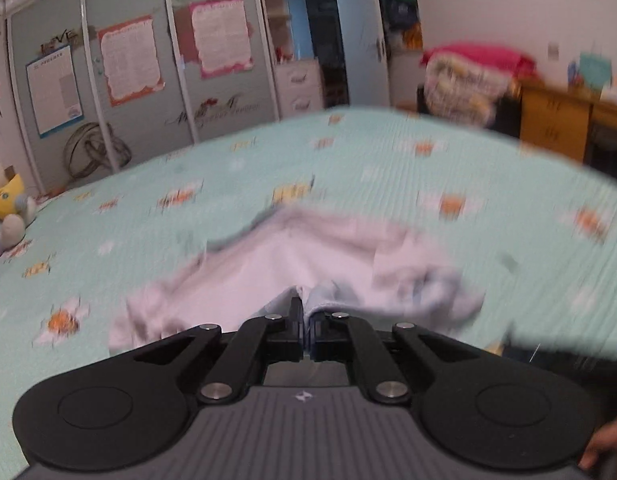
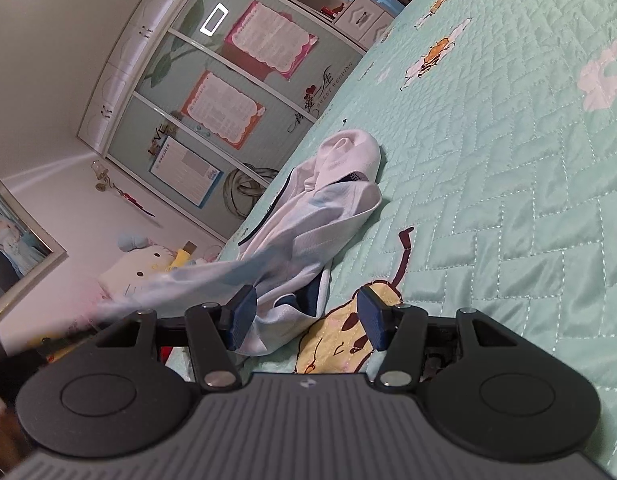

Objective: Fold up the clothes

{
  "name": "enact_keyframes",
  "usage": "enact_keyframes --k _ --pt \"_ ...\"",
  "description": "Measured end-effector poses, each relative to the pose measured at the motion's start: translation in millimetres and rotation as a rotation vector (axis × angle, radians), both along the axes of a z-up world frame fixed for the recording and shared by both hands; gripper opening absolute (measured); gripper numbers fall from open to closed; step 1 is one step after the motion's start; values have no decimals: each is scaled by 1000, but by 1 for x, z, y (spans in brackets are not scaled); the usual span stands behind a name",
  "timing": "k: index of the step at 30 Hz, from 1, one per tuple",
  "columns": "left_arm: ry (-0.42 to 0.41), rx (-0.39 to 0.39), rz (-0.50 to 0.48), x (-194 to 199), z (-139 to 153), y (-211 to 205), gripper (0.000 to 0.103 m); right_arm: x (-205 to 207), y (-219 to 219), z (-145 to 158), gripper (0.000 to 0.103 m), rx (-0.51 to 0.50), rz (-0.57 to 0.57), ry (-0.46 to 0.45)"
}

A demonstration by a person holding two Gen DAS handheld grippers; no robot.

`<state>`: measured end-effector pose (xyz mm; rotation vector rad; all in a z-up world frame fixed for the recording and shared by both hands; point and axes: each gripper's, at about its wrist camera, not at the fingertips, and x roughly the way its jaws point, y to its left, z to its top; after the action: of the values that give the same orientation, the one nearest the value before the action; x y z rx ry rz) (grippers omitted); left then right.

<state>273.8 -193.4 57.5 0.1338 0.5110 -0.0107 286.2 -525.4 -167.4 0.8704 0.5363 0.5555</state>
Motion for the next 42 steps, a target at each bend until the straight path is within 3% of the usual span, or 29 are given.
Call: enact_keyframes --k 4,9,15,25,28,31,32,38,42 --pt "-15 -27 -2 3 54 -2 3 0 -1 0 56 15 1 1" --pt "19 -24 -11 -6 83 -11 3 0 -1 1 56 22 1 3" --pt "29 -47 -11 -30 92 -12 3 0 1 1 56 26 1 3" --pt "76 -104 12 -39 72 1 3 -7 -1 6 56 9 -4 7" --pt "58 -134 24 -36 76 5 3 -22 0 15 57 -67 -54 5" --pt "49 -161 23 -36 78 7 3 -41 5 27 66 -178 -101 -18" --pt "48 -167 20 -36 78 7 3 -52 12 35 71 -246 -106 -63" --pt "59 -193 12 -38 69 8 3 -105 70 73 75 -615 -40 -361" --pt "64 -201 7 -42 67 11 3 -113 109 75 75 -867 -26 -477"
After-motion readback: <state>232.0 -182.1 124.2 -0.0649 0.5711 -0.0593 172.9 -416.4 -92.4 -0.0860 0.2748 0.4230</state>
